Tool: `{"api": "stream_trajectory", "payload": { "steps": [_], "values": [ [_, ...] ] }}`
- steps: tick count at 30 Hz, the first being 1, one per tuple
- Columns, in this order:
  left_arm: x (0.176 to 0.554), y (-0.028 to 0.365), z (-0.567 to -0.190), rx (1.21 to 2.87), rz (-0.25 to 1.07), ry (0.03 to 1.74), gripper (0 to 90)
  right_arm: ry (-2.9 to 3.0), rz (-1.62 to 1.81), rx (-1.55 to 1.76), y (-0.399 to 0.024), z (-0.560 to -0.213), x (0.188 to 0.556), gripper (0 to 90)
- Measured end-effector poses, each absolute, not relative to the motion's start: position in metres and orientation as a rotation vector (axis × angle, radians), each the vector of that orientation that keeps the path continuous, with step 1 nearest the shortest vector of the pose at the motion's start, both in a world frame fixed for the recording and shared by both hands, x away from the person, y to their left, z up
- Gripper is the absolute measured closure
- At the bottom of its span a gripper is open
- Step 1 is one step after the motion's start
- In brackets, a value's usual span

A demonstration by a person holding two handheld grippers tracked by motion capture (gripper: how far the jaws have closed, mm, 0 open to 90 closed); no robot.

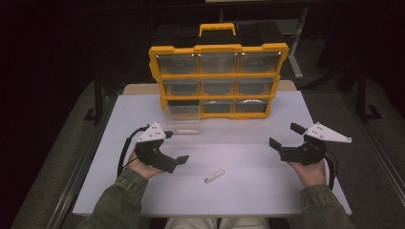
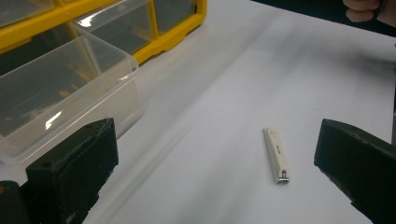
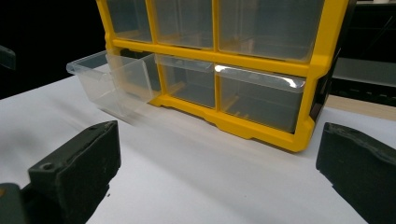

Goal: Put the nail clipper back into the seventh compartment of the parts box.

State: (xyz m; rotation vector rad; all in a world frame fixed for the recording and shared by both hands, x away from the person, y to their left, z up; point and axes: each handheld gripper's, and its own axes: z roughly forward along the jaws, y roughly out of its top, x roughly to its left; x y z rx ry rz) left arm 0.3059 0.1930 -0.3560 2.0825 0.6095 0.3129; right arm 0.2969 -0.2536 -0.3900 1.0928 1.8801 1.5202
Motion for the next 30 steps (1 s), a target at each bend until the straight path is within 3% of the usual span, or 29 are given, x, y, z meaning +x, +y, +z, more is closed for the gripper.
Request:
{"api": "stream_trajectory", "payload": {
  "steps": [30],
  "values": [
    [0.306, 0.138, -0.382, 2.209, 0.200, 0.525, 0.0, 1.907, 1.510, 1.087, -0.252, -0.391, 0.296, 0.0]
  ]
}}
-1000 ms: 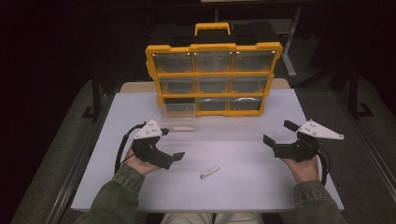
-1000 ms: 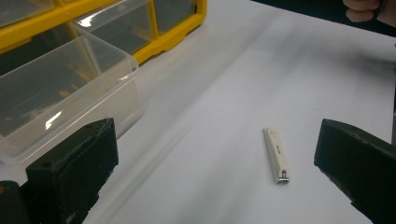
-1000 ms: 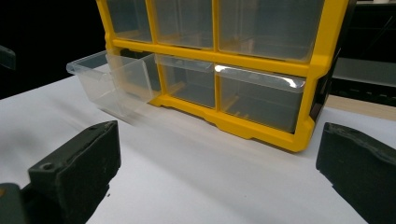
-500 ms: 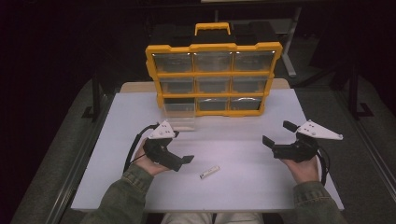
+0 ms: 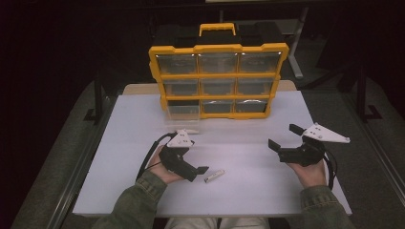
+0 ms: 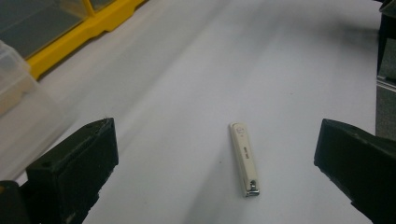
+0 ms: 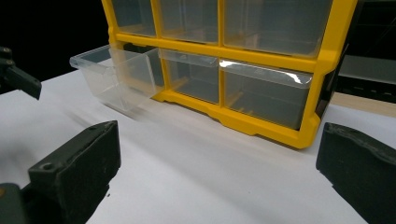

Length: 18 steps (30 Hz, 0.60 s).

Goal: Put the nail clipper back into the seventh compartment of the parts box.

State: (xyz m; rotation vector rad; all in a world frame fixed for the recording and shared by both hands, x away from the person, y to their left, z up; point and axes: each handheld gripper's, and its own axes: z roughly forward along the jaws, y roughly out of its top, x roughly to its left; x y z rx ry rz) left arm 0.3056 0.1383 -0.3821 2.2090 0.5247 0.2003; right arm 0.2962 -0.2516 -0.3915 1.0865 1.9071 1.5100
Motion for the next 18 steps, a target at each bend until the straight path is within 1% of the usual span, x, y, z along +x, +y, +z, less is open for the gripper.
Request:
{"api": "stream_trajectory", "payload": {
  "steps": [9, 18],
  "values": [
    [0.304, 0.127, -0.394, 2.228, 0.170, 0.522, 0.0, 1.907, 1.511, 1.086, -0.252, -0.392, 0.296, 0.0],
    [0.304, 0.120, -0.398, 2.254, 0.158, 0.521, 0.0, 1.902, 1.516, 1.086, -0.253, -0.391, 0.295, 0.0]
  ]
}}
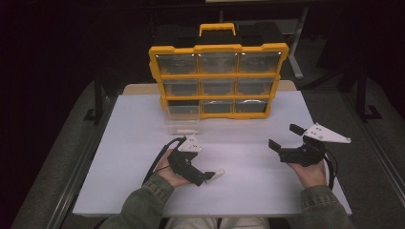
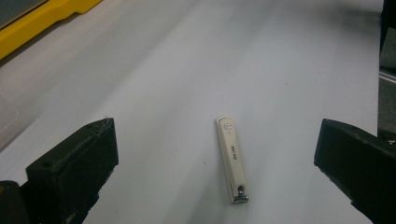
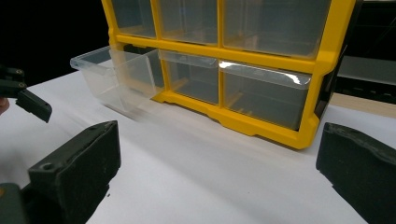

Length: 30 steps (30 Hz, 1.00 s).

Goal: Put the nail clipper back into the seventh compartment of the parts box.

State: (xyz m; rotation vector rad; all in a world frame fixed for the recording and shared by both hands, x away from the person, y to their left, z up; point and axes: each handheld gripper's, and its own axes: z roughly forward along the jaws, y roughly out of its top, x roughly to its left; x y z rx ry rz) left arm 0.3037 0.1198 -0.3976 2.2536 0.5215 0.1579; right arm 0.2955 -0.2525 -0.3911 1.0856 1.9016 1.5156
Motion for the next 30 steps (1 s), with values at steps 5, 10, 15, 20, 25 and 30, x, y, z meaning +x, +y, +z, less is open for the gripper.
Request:
{"api": "stream_trajectory", "payload": {
  "steps": [5, 10, 15, 20, 25, 30],
  "values": [
    [0.304, 0.115, -0.400, 2.280, 0.145, 0.520, 0.0, 1.901, 1.513, 1.084, -0.253, -0.391, 0.295, 0.0],
    [0.304, 0.110, -0.404, 2.308, 0.131, 0.519, 0.0, 1.900, 1.513, 1.086, -0.253, -0.391, 0.295, 0.0],
    [0.303, 0.107, -0.406, 2.327, 0.119, 0.526, 0.0, 1.902, 1.515, 1.092, -0.253, -0.391, 0.295, 0.0],
    [0.302, 0.102, -0.410, 2.365, 0.102, 0.523, 0.0, 1.904, 1.518, 1.093, -0.253, -0.391, 0.295, 0.0],
    [0.301, 0.098, -0.414, 2.382, 0.093, 0.534, 1.2, 1.905, 1.520, 1.094, -0.253, -0.391, 0.295, 0.0],
    [0.300, 0.094, -0.416, 2.394, 0.087, 0.546, 4.7, 1.904, 1.522, 1.097, -0.254, -0.391, 0.295, 0.0]
  ]
}}
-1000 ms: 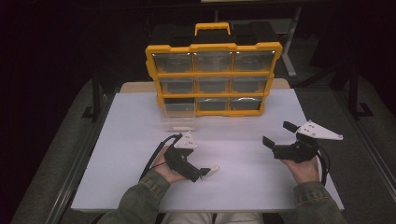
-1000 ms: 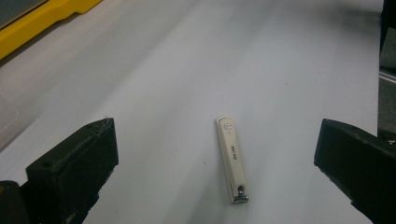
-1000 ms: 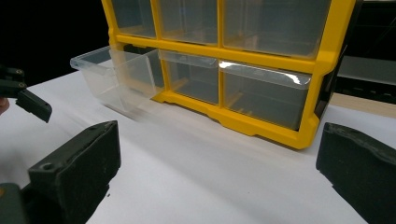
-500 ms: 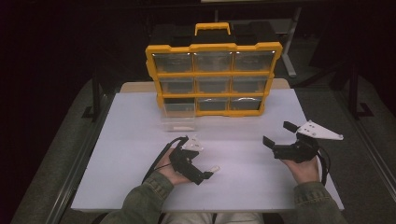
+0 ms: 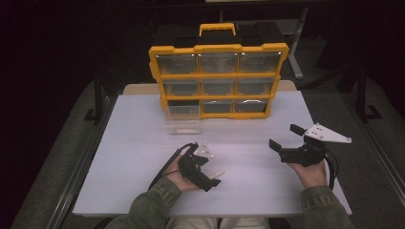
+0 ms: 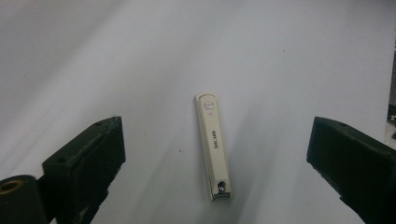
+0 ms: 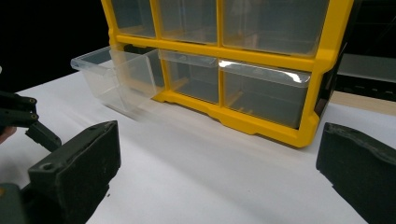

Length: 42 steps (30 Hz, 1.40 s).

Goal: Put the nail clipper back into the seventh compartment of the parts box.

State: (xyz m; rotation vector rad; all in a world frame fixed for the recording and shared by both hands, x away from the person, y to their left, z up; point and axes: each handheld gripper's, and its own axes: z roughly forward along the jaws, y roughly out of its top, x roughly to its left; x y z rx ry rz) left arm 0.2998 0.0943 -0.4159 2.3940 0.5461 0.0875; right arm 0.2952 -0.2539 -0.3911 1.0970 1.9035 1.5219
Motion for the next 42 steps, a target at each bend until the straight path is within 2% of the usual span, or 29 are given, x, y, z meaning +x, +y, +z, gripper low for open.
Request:
{"api": "stream_trajectory", "payload": {
  "steps": [13, 28, 38, 42],
  "values": [
    [0.299, 0.090, -0.419, 2.408, 0.045, 0.571, 33.3, 1.908, 1.511, 1.102, -0.254, -0.391, 0.295, 0.0],
    [0.302, 0.088, -0.425, 2.432, 0.035, 0.622, 50.3, 1.885, 1.483, 1.098, -0.255, -0.389, 0.293, 0.0],
    [0.302, 0.086, -0.428, 2.449, 0.027, 0.633, 55.1, 1.882, 1.491, 1.104, -0.256, -0.389, 0.293, 0.0],
    [0.303, 0.085, -0.429, 2.468, 0.023, 0.632, 61.9, 1.878, 1.493, 1.106, -0.256, -0.388, 0.293, 0.0]
  ]
}}
